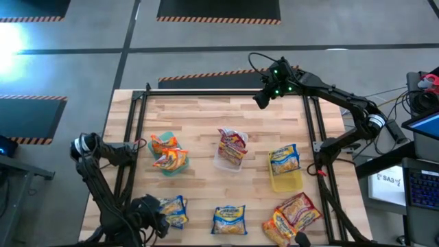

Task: Sort Maruchan noodles
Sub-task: Put the blue noodle pack into the yellow bin

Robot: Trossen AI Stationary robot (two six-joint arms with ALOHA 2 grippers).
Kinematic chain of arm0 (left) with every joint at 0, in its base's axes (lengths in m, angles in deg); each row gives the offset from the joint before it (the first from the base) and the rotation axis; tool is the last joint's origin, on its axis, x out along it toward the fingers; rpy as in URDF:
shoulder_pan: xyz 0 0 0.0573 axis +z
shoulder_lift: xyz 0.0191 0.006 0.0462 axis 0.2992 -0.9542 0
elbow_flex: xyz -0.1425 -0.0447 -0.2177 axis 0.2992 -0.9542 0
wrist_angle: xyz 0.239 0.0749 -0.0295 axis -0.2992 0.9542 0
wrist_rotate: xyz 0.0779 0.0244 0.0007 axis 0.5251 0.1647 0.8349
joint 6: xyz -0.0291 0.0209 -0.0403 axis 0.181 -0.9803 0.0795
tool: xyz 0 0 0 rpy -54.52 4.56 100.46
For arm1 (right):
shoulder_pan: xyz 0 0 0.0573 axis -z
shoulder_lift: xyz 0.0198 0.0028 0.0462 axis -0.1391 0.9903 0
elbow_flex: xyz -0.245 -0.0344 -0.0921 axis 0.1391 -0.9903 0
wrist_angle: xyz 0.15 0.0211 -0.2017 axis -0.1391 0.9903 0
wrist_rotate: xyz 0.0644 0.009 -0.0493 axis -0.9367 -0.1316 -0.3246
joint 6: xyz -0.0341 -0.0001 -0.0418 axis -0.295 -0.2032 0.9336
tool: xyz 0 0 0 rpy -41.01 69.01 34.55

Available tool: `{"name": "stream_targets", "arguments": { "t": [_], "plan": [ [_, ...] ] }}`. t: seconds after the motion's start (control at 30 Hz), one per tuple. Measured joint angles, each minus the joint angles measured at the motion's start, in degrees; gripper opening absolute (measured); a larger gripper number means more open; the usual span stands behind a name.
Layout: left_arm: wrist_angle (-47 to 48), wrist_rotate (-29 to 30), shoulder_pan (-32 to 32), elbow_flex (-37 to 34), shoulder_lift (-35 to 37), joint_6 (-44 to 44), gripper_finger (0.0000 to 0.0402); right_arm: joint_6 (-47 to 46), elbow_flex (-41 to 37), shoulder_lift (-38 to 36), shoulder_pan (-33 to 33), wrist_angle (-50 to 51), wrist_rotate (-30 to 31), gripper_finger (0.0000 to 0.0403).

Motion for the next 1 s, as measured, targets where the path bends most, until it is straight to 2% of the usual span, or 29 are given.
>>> {"name": "stream_targets", "arguments": {
  "t": [0.13, 0.27, 0.57, 0.83, 0.9, 1.0],
  "plan": [
    [3.21, 6.28, 0.0, 2.26, 0.02, -2.63, 0.0013, 0.0, 0.0, 0.0, 0.0, 0.01, 0.0, 0.0167],
    [4.32, 15.06, 0.0, 2.62, 0.02, -5.14, 0.0013, 0.0, 0.0, 0.0, 0.02, 0.01, 0.0, 0.0167],
    [5.94, 36.96, 0.81, 1.17, 0.02, -7.25, 0.0013, 0.0, 0.0, 0.0, 0.0, -0.01, 0.0, 0.0167],
    [7.7, 55.52, 5.3, -0.26, 0.02, -7.3, 0.0013, 0.0, 0.0, 0.0, 0.02, 0.0, 0.0, 0.0167],
    [8.73, 58.07, 6.88, -0.46, 0.02, -7.34, 0.0013, 0.0, 0.0, 0.0, 0.01, 0.0, 0.0, 0.0167],
    [11.13, 58.37, 9.95, -0.52, 0.04, -7.3, 0.0013, 0.0, 0.0, 0.0, 0.02, -0.01, 0.0, 0.0167]
  ]
}}
